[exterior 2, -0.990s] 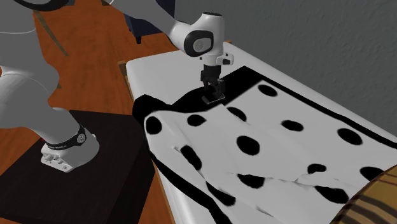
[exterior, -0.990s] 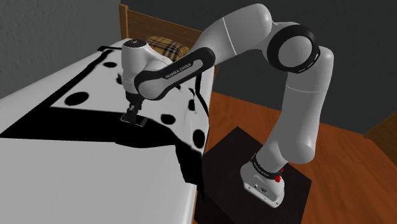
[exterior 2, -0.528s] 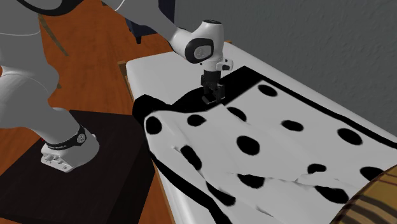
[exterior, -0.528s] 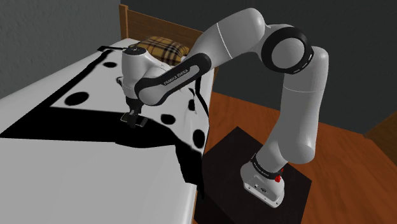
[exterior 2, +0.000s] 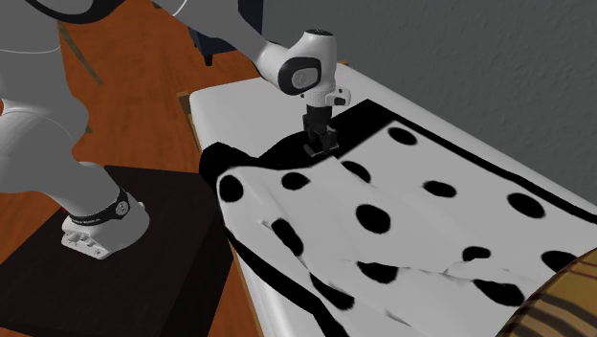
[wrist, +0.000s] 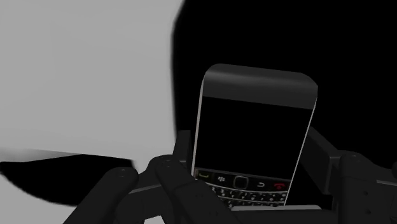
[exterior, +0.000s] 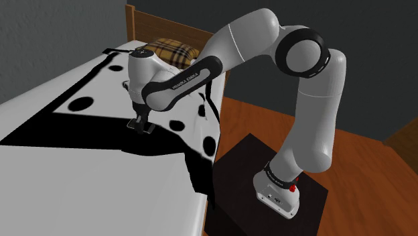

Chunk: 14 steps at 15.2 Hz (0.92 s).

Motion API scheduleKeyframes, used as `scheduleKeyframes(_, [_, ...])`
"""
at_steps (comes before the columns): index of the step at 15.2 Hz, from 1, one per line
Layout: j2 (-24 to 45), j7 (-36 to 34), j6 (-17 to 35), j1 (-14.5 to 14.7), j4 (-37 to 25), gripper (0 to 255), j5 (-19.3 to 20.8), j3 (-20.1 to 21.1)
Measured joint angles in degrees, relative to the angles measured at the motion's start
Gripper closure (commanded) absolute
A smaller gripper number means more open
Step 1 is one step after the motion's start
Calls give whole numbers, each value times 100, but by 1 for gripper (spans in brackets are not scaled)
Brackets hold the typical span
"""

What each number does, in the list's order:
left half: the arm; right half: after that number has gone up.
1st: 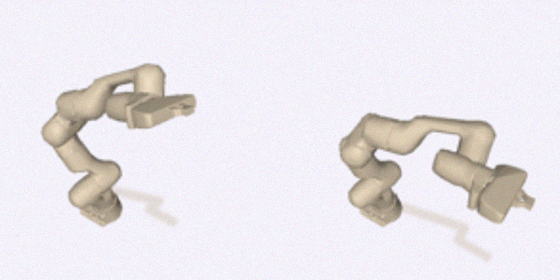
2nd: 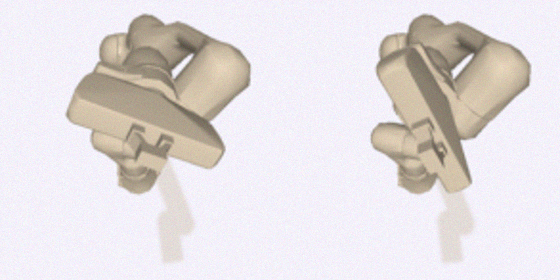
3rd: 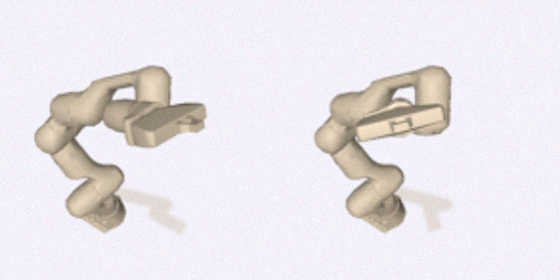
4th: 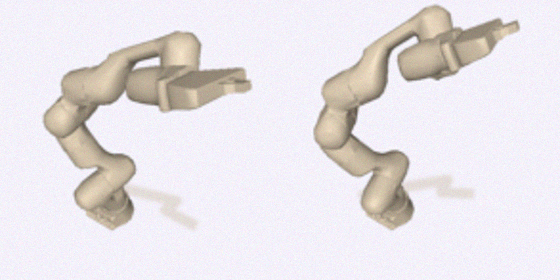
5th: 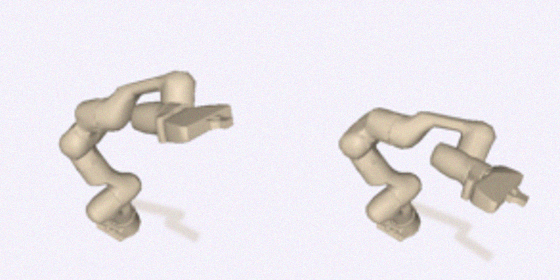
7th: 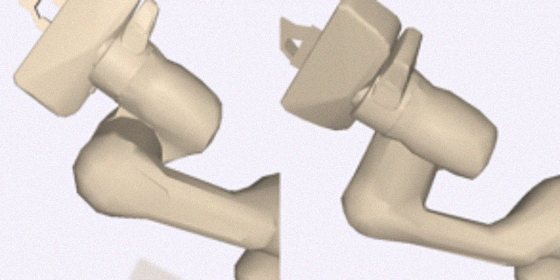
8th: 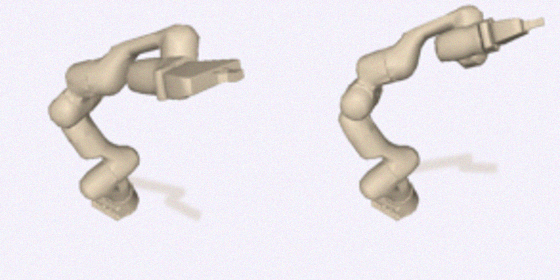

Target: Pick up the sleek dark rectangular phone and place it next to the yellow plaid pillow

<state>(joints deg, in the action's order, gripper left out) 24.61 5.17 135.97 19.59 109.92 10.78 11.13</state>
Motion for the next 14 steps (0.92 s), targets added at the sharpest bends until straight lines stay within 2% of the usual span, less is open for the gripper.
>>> scheduleKeyframes(8, [-27, 3, -26, -3, 5, 255, -8, 4])
scheduleKeyframes(14, [-273, 91, -346, -45, -73, 255, -102, 47])
